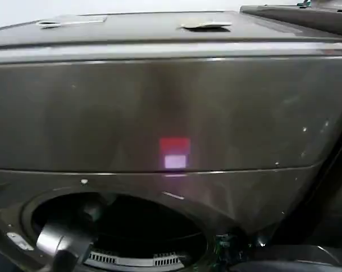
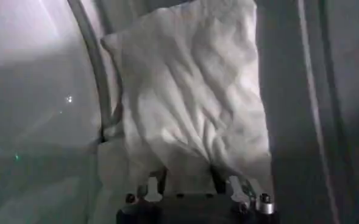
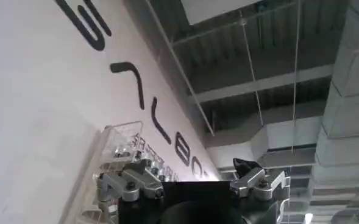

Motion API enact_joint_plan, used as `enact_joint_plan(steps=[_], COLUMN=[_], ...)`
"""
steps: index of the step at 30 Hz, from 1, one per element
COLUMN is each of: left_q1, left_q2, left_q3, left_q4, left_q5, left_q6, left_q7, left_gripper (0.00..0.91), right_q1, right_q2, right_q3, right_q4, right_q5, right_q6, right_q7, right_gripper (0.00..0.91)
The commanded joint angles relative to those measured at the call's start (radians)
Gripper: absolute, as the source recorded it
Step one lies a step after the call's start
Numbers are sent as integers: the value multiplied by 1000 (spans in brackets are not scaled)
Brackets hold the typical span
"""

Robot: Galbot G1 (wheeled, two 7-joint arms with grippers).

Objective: Grasp the clothes from the dryer.

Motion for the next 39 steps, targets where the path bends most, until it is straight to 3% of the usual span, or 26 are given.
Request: enact_joint_plan(steps=[1,6,17,24,33,39], left_q1=[116,256,446,520,589,602], left_q2=[14,42,17,-39,-58,-65], left_q3=[-134,-149,-205,-252,-259,-252], left_q4=[-161,-424,-726,-819,-883,-899], left_q5=[-300,-555,-1067,-1128,-994,-955], left_q6=[51,88,-17,-89,-213,-226], left_q7=[-206,-391,-752,-958,-1014,-1018], left_gripper=[0,0,0,0,0,0], right_q1=[3,18,43,39,34,32], right_q2=[-5,-8,-14,-15,-17,-11], right_q3=[-2,-19,-45,-31,-7,-9], right_q4=[0,3,14,5,-4,-9], right_q5=[-1,-3,10,12,-12,-7], right_q6=[1,1,1,21,43,63], right_q7=[1,2,4,18,20,25], right_gripper=[907,907,907,907,907,907])
